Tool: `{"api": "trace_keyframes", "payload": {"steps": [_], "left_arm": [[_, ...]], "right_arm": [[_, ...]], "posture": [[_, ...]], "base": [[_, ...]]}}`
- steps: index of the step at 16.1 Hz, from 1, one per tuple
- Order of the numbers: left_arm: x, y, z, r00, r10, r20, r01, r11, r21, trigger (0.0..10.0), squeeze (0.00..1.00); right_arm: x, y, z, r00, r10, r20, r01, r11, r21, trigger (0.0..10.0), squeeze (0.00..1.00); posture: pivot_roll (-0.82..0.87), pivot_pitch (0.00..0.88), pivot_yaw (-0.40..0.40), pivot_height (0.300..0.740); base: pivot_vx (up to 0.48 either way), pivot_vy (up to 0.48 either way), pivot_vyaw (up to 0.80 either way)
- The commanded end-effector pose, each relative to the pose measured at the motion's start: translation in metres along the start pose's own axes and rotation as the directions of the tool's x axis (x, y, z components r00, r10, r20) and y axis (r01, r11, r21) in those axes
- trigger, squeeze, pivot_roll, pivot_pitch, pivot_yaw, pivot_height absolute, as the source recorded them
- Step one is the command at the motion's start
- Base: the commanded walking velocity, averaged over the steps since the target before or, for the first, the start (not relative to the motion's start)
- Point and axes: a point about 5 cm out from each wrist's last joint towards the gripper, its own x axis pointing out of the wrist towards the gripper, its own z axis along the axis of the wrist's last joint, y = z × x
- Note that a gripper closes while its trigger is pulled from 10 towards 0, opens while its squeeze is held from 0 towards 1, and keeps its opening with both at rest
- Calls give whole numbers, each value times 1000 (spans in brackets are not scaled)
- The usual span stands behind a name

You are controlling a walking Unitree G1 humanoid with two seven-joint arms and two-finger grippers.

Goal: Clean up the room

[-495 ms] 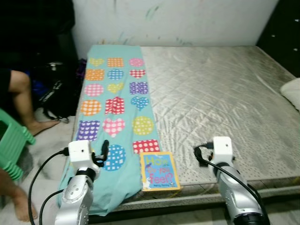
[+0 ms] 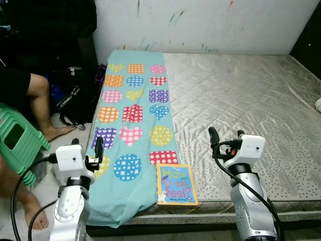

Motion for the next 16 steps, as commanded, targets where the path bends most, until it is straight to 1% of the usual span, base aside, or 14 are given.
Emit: {"api": "trace_keyframes", "payload": {"steps": [1,3,4,5,7,8,9,10,11,12,14,16], "left_arm": [[-4,1,-6,1000,-7,-19,7,1000,9,10000,0],[-4,9,-11,997,33,-64,-35,999,-25,10000,0],[-3,10,-12,997,31,-70,-33,999,-22,10000,0],[-3,10,-14,997,32,-77,-33,999,-22,10000,0],[-3,10,-18,996,33,-84,-34,999,-17,10000,0],[-3,12,-20,995,38,-95,-40,999,-13,10000,0],[-3,12,-22,994,39,-105,-40,999,-14,10000,0],[1,6,-20,996,30,-90,-32,999,-22,10000,0],[4,5,-21,995,51,-84,-55,998,-42,10000,0],[4,3,-21,995,46,-85,-50,998,-43,10000,0],[2,1,-22,995,26,-94,-31,998,-45,10000,0],[1,3,-23,995,30,-100,-36,998,-53,10000,0]], "right_arm": [[-2,-2,2,1000,7,24,-7,1000,-2,10000,0],[-3,-3,-3,1000,8,-16,-9,1000,-22,10000,0],[-2,-3,-9,998,7,-55,-11,998,-70,10000,0],[-1,-2,-12,997,6,-77,-13,995,-97,10000,0],[-3,0,-20,995,10,-103,-24,991,-131,10000,0],[-5,1,-23,993,5,-120,-22,989,-143,10000,0],[-5,-1,-26,991,-18,-135,-4,987,-158,10000,0],[-4,-8,-29,986,-52,-161,24,984,-174,10000,0],[-1,-9,-30,983,-46,-180,10,981,-195,10000,0],[1,-8,-30,981,-24,-192,-15,981,-196,10000,0],[1,-8,-32,977,-28,-213,-14,981,-192,10000,0],[-2,-7,-33,973,-10,-229,-30,985,-171,10000,0]], "posture": [[-95,0,-19,740],[-90,0,-21,740],[-92,0,-21,740],[-92,0,-21,740],[-93,0,-13,740],[-78,0,-7,740],[-81,0,-21,740],[-76,0,-34,740],[-88,0,-29,740],[-87,0,-29,740],[-88,0,-27,740],[-101,0,-22,740]], "base": [[0,0,0],[0,0,0],[0,0,0],[0,0,0],[0,0,0],[0,0,0],[0,0,0],[0,0,0],[0,0,0],[0,0,0],[0,0,0],[0,0,0]]}}
